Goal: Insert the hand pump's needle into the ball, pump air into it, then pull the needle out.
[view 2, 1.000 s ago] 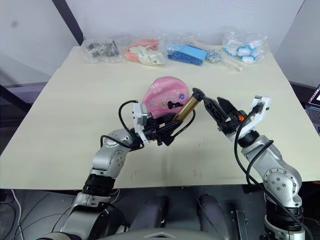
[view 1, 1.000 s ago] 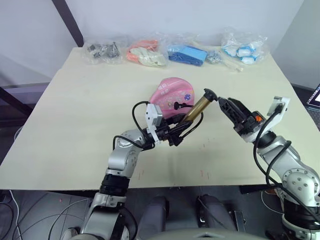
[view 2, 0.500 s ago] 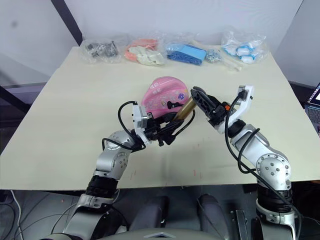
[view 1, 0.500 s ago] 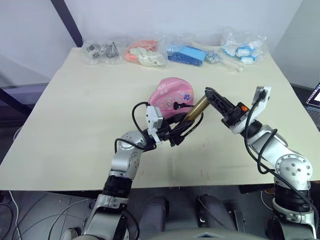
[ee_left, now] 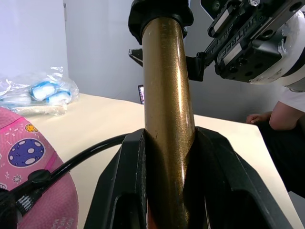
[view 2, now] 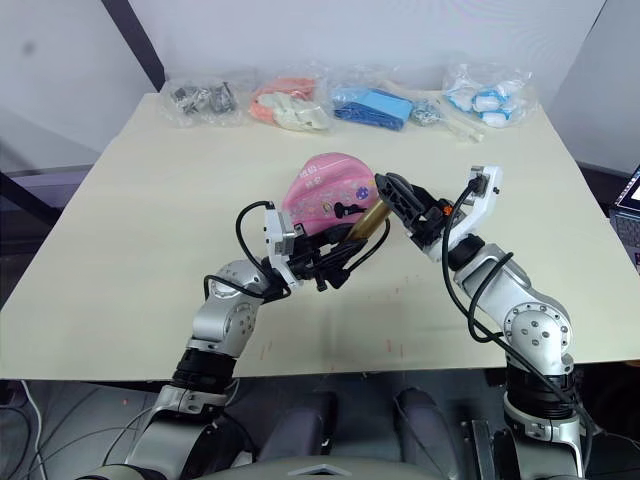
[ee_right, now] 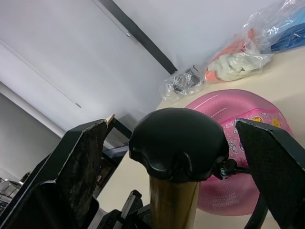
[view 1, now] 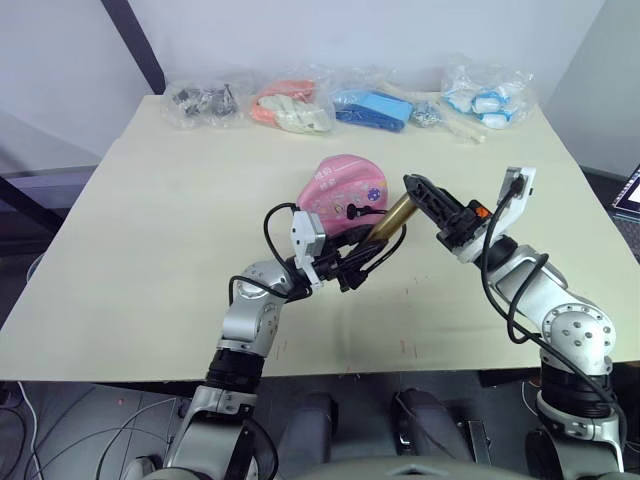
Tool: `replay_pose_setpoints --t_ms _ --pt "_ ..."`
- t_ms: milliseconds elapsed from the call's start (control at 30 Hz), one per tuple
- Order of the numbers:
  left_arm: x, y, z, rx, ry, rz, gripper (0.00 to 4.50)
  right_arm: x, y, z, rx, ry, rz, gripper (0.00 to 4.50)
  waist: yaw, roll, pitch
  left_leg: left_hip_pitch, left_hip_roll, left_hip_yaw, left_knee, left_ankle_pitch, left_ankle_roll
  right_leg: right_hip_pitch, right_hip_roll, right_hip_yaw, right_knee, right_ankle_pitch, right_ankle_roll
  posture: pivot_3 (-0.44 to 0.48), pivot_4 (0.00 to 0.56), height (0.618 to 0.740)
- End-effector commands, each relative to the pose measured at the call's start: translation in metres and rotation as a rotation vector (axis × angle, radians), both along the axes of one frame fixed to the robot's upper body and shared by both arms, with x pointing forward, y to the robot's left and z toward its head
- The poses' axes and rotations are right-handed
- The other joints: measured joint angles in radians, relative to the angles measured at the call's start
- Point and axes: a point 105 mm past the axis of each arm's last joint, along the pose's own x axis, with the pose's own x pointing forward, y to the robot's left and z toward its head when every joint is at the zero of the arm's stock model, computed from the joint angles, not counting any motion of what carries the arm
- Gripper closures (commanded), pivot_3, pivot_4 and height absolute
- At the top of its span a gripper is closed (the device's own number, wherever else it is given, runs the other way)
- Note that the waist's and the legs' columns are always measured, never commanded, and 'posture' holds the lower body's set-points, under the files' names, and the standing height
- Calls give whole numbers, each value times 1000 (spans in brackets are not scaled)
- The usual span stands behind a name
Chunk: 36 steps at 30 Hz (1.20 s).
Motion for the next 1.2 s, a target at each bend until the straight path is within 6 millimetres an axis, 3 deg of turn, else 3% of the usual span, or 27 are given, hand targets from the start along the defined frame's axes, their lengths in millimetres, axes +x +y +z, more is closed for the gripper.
replay_pose_setpoints --t_ms 33,533,567,600,700,733,1200 --pt "-1 -2 9 -16 -46 -12 3482 -2 2 13 15 -57 11 0 0 0 0 0 0 0 0 0 0 0 0 0 0 0 0 0 150 740" --pt "-3 -4 7 -18 -39 -24 3482 -1 4 15 11 -70 12 0 0 0 0 0 0 0 0 0 0 0 0 0 0 0 0 0 150 740" --pt "-3 -4 7 -18 -39 -24 3482 -1 5 15 11 -70 12 520 0 0 0 0 0 0 0 0 0 0 0 0 0 0 0 0 150 740" --pt "-3 -4 7 -18 -39 -23 3482 -1 4 15 14 -70 9 710 0 0 0 0 0 0 0 0 0 0 0 0 0 0 0 0 150 740" --pt "-2 -4 7 -18 -37 -22 3482 0 4 15 8 -73 6 2303 0 0 0 0 0 0 0 0 0 0 0 0 0 0 0 0 150 740" --pt "-3 -4 6 -18 -36 -24 3482 0 4 15 13 -71 2 2541 0 0 0 0 0 0 0 0 0 0 0 0 0 0 0 0 150 740" --pt "-4 -3 3 -10 -31 -29 3482 0 2 22 38 -102 -9 2541 0 0 0 0 0 0 0 0 0 0 0 0 0 0 0 0 150 740"
